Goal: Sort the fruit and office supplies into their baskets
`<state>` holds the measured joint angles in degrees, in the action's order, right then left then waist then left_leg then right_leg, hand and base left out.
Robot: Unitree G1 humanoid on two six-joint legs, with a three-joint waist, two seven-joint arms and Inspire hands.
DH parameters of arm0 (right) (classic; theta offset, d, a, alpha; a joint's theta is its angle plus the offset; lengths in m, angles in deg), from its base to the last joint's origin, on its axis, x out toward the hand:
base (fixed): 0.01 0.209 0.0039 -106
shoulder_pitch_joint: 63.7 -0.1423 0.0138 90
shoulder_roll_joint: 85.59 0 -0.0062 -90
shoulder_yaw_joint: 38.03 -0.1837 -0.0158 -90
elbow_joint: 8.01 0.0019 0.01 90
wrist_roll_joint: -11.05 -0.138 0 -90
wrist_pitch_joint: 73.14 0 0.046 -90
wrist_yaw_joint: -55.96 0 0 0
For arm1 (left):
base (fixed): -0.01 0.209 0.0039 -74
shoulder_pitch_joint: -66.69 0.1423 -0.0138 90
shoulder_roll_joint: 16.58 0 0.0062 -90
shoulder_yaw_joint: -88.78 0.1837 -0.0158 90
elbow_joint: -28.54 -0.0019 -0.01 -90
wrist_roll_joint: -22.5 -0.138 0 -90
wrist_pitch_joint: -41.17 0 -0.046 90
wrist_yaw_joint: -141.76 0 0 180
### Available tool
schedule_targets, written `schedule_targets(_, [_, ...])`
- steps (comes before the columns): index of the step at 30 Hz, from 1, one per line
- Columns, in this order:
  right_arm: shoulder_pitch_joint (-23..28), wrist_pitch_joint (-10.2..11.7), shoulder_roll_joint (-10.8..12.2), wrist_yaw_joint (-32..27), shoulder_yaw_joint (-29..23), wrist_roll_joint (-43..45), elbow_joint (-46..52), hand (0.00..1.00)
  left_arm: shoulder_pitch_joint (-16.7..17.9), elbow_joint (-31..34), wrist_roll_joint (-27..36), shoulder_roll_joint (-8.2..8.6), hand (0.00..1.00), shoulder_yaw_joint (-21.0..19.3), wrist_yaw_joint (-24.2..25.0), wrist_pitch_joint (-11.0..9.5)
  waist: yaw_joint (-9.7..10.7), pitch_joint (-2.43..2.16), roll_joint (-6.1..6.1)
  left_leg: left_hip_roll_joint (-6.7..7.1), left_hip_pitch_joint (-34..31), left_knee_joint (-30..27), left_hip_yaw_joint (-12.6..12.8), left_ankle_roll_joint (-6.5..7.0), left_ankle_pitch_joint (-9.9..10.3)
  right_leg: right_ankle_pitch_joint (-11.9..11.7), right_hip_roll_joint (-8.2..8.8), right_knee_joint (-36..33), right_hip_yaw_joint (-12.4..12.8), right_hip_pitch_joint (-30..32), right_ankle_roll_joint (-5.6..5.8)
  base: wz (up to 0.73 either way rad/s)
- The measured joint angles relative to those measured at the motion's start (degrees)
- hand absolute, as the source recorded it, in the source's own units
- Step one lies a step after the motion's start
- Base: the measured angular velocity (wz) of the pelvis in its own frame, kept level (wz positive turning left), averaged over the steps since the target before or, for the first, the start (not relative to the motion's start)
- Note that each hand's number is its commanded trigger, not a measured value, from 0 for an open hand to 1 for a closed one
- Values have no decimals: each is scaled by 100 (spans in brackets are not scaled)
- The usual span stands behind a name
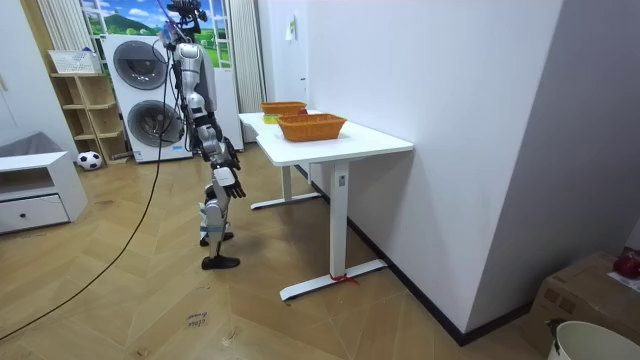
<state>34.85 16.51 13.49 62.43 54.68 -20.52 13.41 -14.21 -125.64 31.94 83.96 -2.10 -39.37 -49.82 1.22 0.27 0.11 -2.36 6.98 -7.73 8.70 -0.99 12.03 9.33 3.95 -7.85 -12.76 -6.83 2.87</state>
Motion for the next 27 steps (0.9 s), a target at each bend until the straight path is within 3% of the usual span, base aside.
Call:
schedule_targets(7, [-6,31,0,15,18,43,-66,0,53,8,-3,7,0,-3,-147,-112,4,-2,-36,0,27,7,-3,0,1,0,0,0,2,-14,0,0])
schedule_targets(19, [104,21,1,46,37,-327,-76,0,77,0,12,6,0,-16,-372,-113,-6,-1,-68,0,43,11,-1,1,2,0,-2,-1,-2,-24,0,0])
schedule_targets(27, [236,-9,6,8,-460,-486,-180,0,123,-34,7,-20,0,-253,-278,-101,45,-5,-109,-1,64,22,6,1,2,0,-5,-1,19,-47,0,0])
